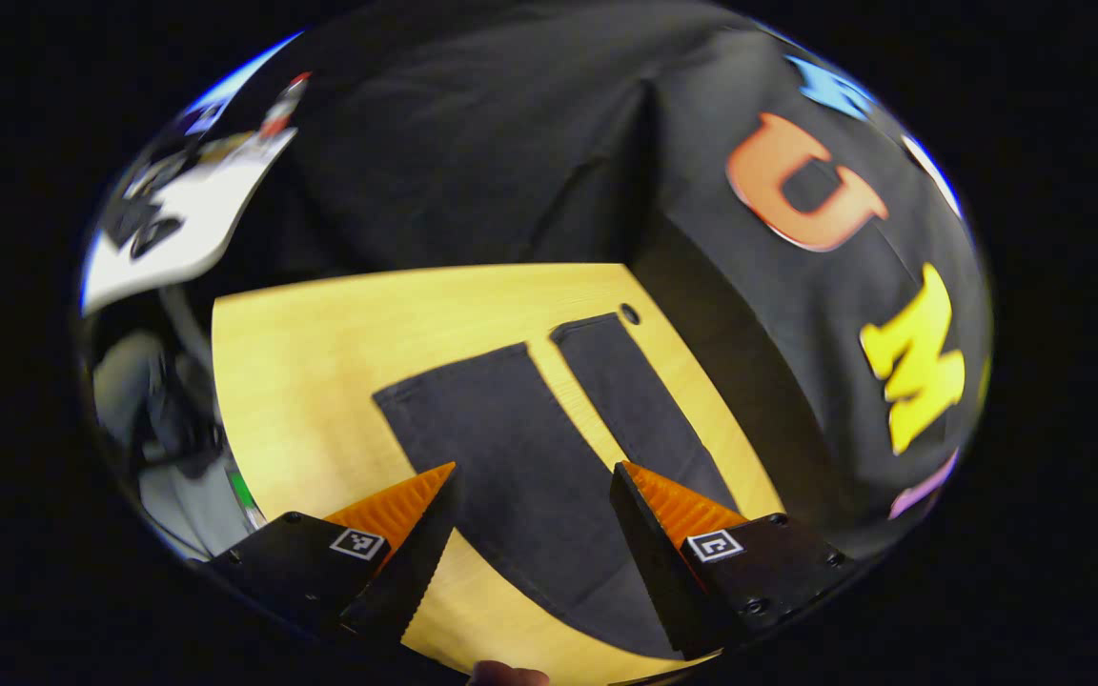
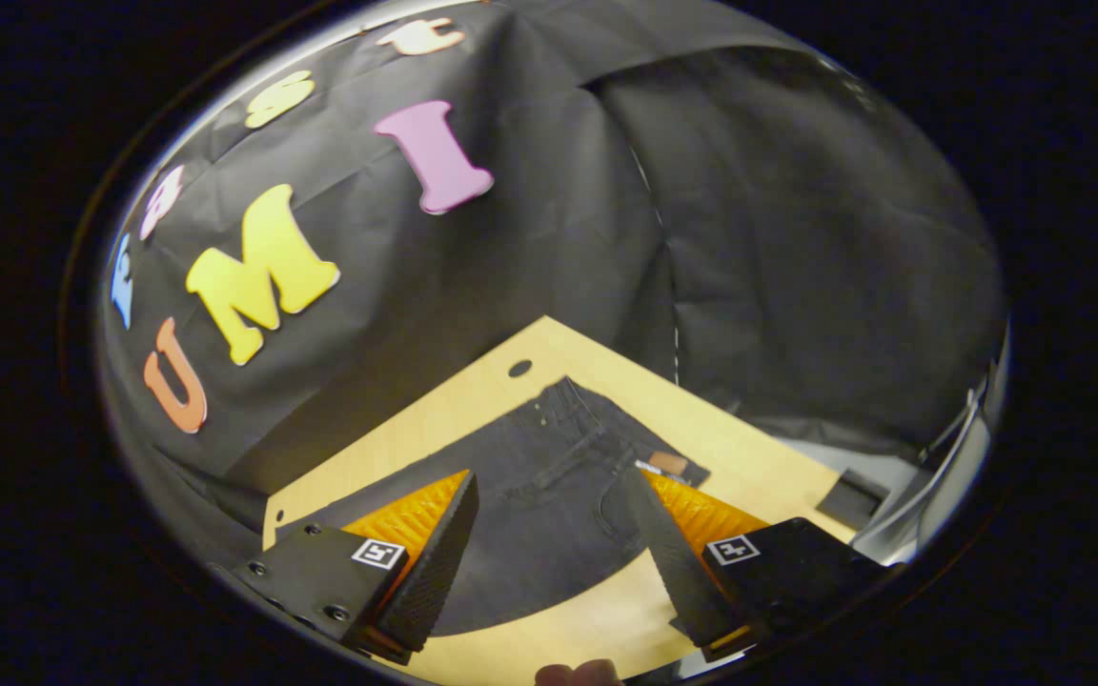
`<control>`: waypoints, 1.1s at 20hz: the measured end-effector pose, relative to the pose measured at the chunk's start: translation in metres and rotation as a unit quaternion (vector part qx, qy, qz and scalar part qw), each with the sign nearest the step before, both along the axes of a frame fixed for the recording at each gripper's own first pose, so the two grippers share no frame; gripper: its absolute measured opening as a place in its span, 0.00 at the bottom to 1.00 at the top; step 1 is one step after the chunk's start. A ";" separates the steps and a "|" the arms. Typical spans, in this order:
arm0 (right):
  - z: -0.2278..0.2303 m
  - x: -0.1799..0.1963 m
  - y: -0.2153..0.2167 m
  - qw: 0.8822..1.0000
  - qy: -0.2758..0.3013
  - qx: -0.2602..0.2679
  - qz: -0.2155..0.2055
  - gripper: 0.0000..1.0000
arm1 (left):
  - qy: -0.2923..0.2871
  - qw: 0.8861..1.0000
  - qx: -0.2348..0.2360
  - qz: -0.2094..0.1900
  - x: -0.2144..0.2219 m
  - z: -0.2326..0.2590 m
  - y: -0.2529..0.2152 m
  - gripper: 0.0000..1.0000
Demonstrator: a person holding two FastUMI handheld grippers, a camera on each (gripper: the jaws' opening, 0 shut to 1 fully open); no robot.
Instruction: Grasp the waist and the cuffs of the jeans and fold them to make the two legs overlap; first hold the waist and fold one-third of the jeans toward the cuffs, then hold the cuffs and fold the remaining one-third in the same direction to finish folding.
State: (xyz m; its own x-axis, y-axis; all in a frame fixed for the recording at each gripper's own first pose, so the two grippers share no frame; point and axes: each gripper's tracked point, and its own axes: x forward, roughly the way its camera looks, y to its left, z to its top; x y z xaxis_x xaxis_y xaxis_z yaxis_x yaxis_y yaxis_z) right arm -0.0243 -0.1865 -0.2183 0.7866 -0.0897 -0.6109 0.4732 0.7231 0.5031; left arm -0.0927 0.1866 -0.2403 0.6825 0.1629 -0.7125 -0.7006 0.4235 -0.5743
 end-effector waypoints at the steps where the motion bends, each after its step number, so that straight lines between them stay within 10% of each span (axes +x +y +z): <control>1: -0.012 -0.006 -0.001 1.000 0.013 0.024 -0.005 0.99 | 0.009 0.999 -0.032 0.022 -0.004 -0.008 0.004 0.99; 7: -0.060 -0.020 0.006 0.980 0.086 0.172 -0.055 0.99 | 0.052 0.989 -0.125 0.060 -0.003 -0.043 0.008 0.99; 22: -0.120 0.004 0.001 0.944 0.134 0.271 -0.132 0.99 | 0.032 0.992 -0.123 0.017 0.058 -0.067 0.012 0.95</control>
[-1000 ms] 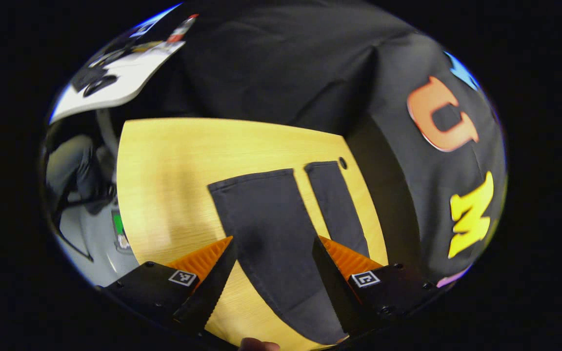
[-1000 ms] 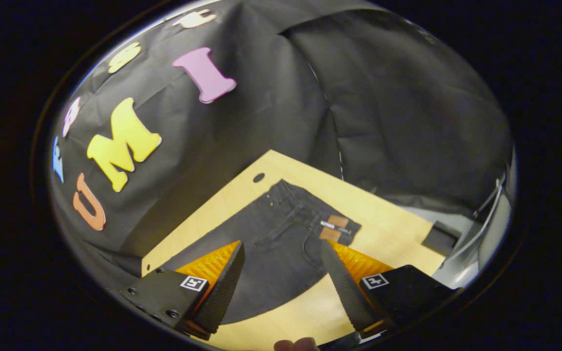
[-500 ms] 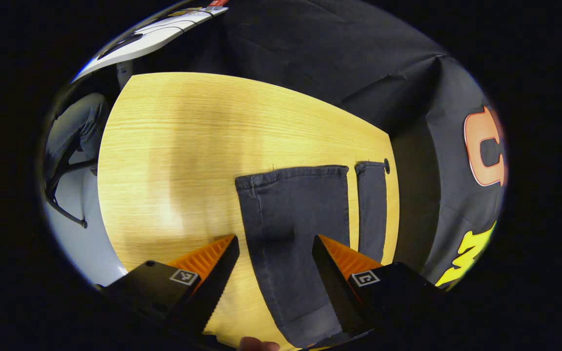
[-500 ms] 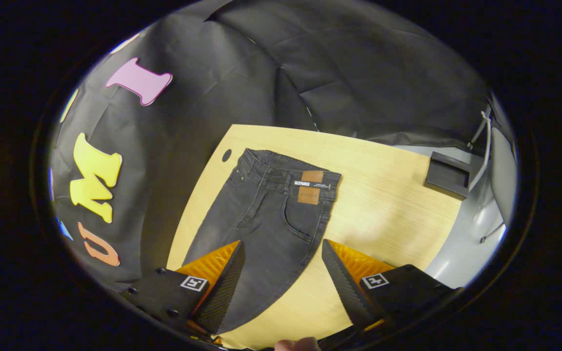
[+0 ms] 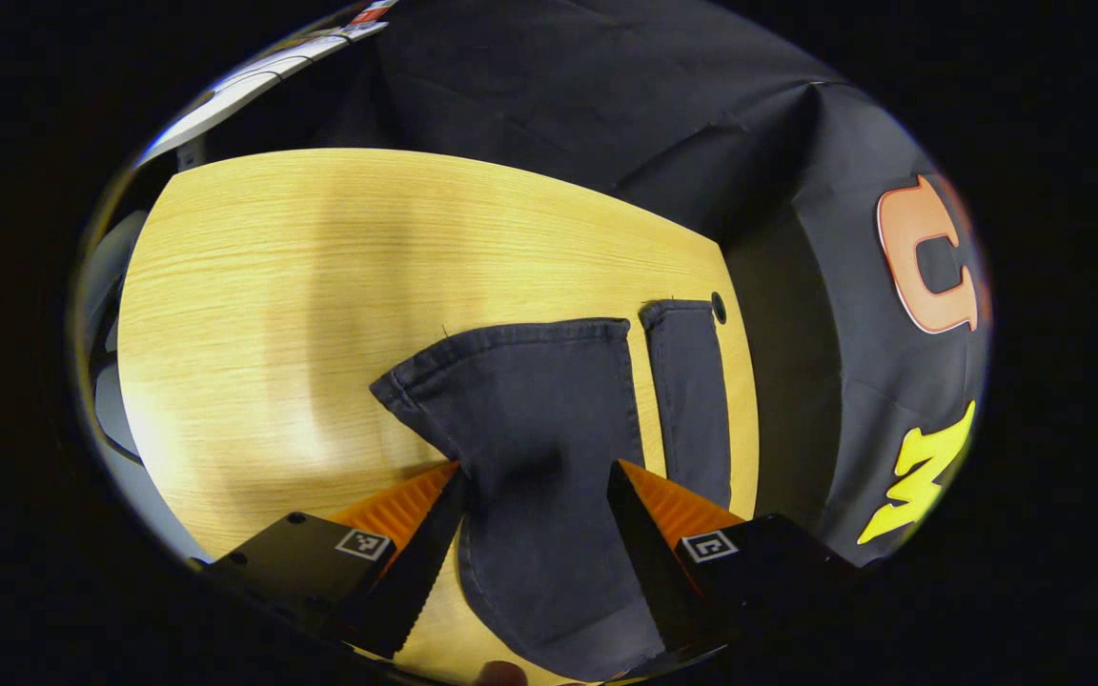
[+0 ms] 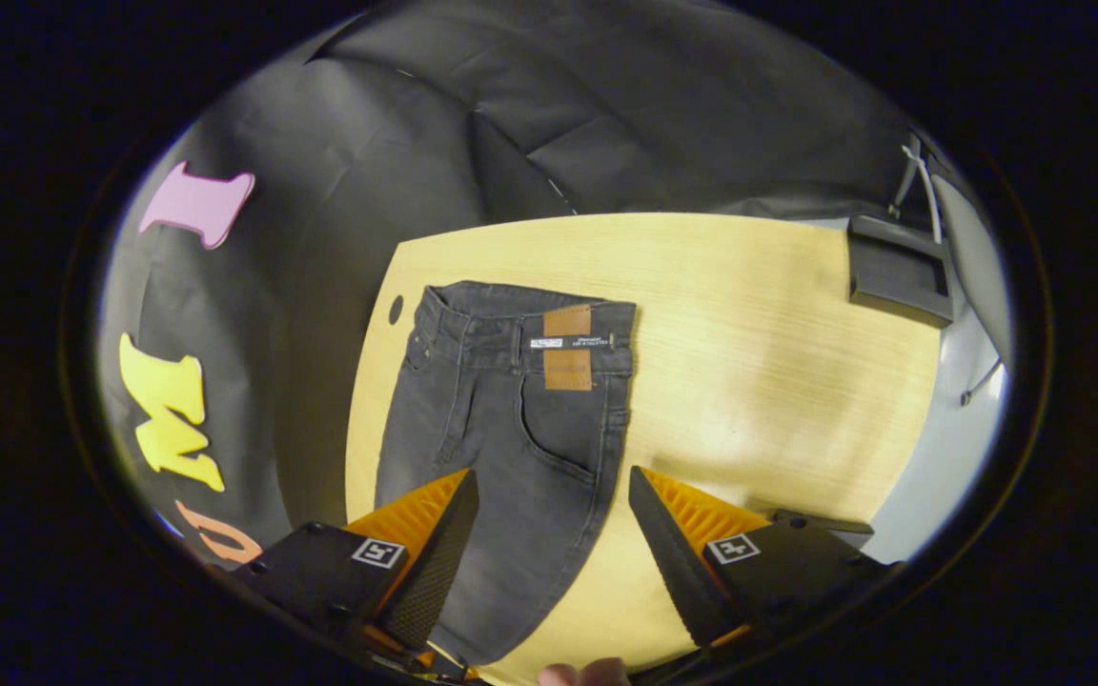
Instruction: Grasp the waist and the cuffs of the jeans and fold them to make the two legs overlap; first hold the waist and fold one-third of the jeans toward the cuffs, then hold the cuffs and fold the remaining one-third in the same direction to finish folding.
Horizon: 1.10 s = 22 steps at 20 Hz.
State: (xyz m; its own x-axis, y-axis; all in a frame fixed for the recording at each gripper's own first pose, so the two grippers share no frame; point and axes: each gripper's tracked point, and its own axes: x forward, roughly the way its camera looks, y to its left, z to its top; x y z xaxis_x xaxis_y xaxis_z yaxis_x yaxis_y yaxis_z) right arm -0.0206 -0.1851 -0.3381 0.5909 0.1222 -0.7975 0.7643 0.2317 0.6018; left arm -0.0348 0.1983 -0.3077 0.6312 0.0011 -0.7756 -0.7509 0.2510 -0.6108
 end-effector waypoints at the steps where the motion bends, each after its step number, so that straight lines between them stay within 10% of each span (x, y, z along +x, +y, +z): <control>1: -0.004 0.003 -0.002 1.000 0.002 0.000 -0.004 0.99 | 0.005 1.000 -0.004 0.002 -0.001 0.001 0.000 0.93; 15: -0.031 0.028 -0.011 0.997 0.068 -0.039 0.028 0.98 | 0.036 0.998 -0.044 -0.010 0.004 -0.011 -0.016 0.37; 19: -0.041 0.028 -0.015 0.994 0.099 -0.051 0.021 0.63 | 0.044 0.998 -0.035 -0.019 0.012 -0.014 -0.021 0.15; 22: -0.041 0.013 -0.026 0.995 0.095 -0.004 -0.042 0.13 | 0.045 0.998 -0.038 -0.014 0.014 -0.014 -0.022 0.09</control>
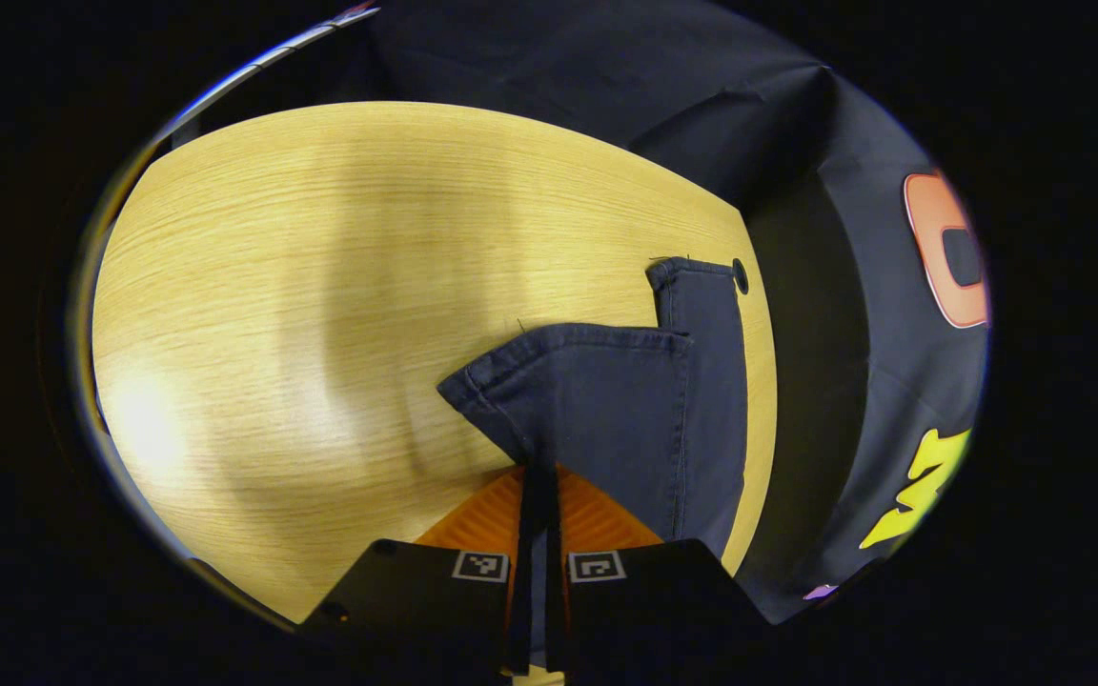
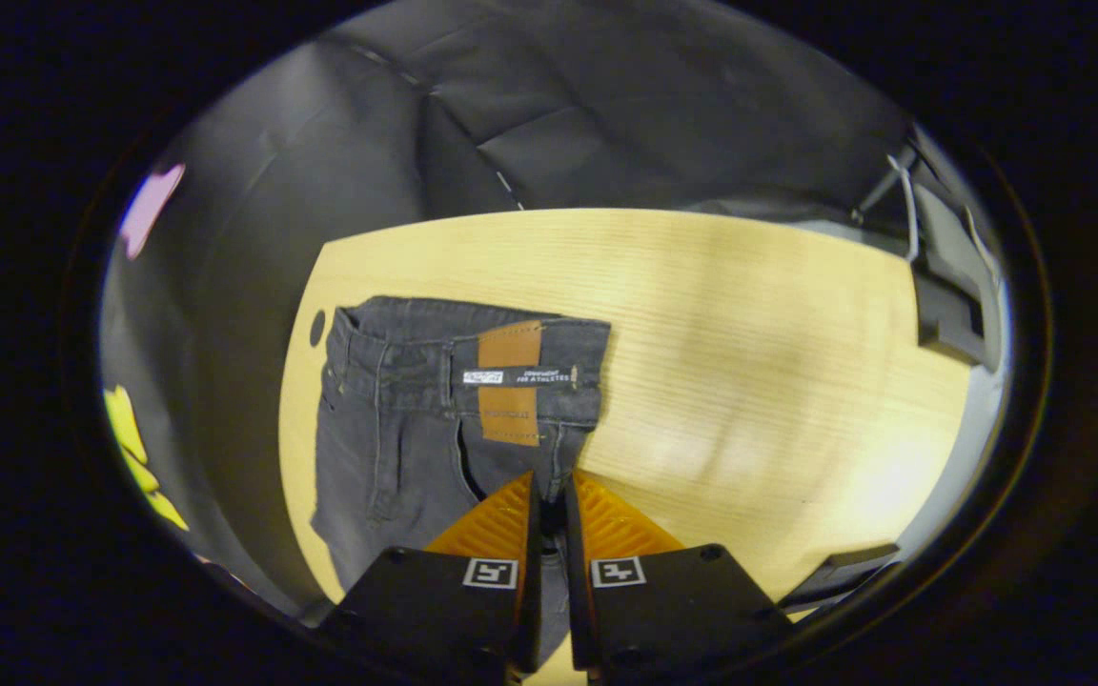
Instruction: Grasp the waist and the cuffs of the jeans and fold them to make the two legs overlap; first hold the waist and fold one-third of the jeans toward the cuffs, then hold the cuffs and fold the remaining one-third in the same direction to finish folding.
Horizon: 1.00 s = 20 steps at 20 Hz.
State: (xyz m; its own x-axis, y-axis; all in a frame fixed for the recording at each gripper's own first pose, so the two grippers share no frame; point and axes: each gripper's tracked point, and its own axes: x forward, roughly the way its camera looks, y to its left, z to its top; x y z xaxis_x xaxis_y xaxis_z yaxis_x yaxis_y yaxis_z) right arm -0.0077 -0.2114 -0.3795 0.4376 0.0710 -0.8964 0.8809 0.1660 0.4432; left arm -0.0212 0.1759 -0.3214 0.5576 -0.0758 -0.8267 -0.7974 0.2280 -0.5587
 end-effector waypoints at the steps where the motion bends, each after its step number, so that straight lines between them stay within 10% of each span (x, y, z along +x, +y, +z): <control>1: -0.003 0.000 0.000 1.000 -0.003 0.009 -0.005 0.10 | -0.002 1.000 -0.003 0.003 0.001 0.001 0.000 0.08; 7: 0.011 0.003 0.002 0.999 0.014 -0.001 0.041 0.01 | -0.023 0.999 -0.023 0.018 0.001 0.029 0.002 0.04; 20: 0.174 0.075 0.012 0.984 -0.137 0.003 0.110 0.00 | -0.055 0.987 -0.089 0.123 0.031 0.120 0.038 0.04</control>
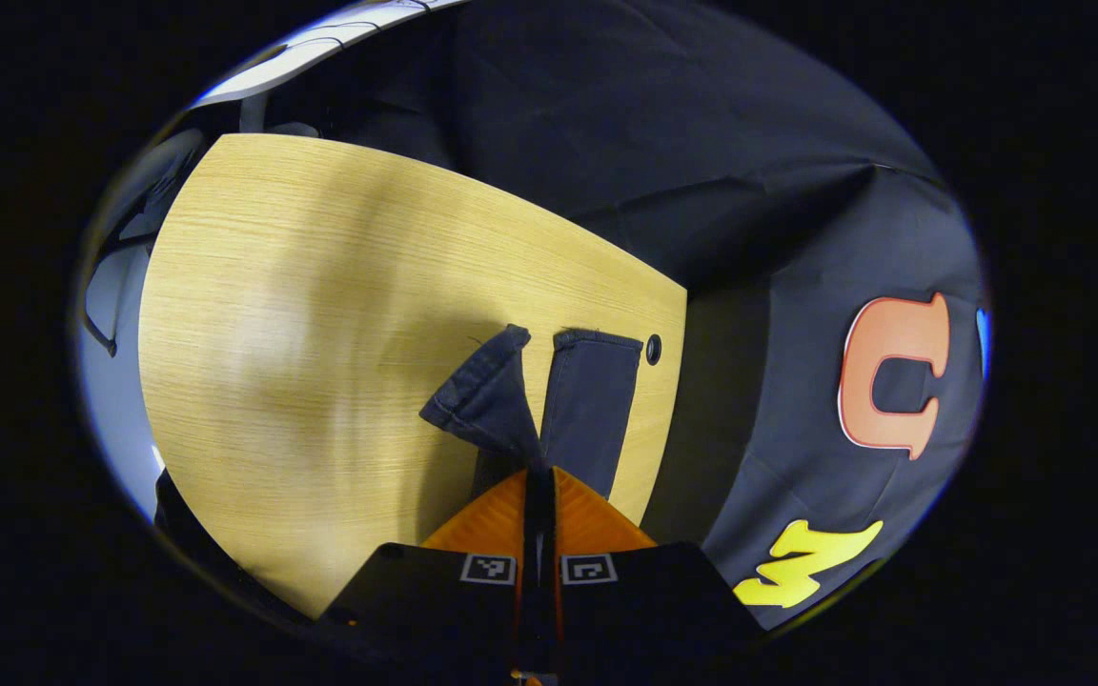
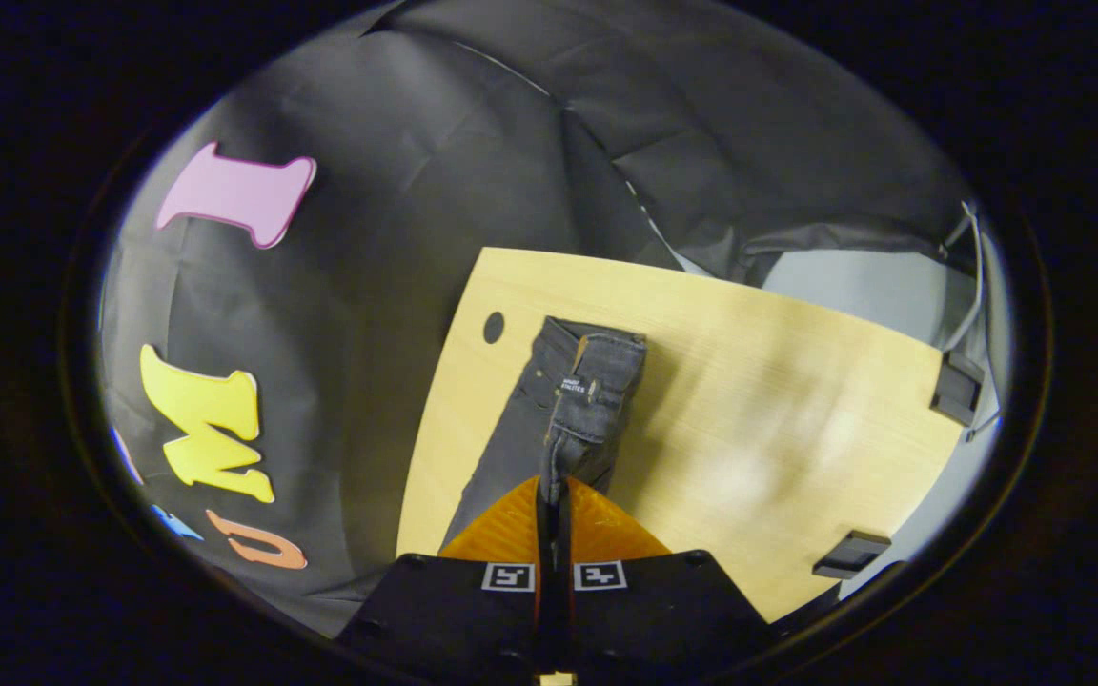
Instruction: Grasp the waist and the cuffs of the jeans and fold them to make the two legs overlap; first hold the waist and fold one-third of the jeans toward the cuffs, then hold the cuffs and fold the remaining one-third in the same direction to finish folding.
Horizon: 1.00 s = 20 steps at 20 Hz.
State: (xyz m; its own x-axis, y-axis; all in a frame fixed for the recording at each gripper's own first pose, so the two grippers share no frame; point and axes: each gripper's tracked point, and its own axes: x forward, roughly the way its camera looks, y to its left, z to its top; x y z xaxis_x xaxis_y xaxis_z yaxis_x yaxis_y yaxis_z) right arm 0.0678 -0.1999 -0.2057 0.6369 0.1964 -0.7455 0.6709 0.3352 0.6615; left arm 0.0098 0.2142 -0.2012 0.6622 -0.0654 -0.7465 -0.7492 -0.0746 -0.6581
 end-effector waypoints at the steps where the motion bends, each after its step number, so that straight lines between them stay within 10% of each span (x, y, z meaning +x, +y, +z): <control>1: 0.001 0.009 0.001 1.000 0.001 -0.005 0.007 0.00 | 0.004 1.000 -0.002 -0.006 0.010 0.000 0.001 0.04; 20: -0.121 0.183 0.013 0.995 0.046 -0.046 0.076 0.00 | 0.104 0.982 0.038 -0.155 0.229 -0.106 -0.014 0.04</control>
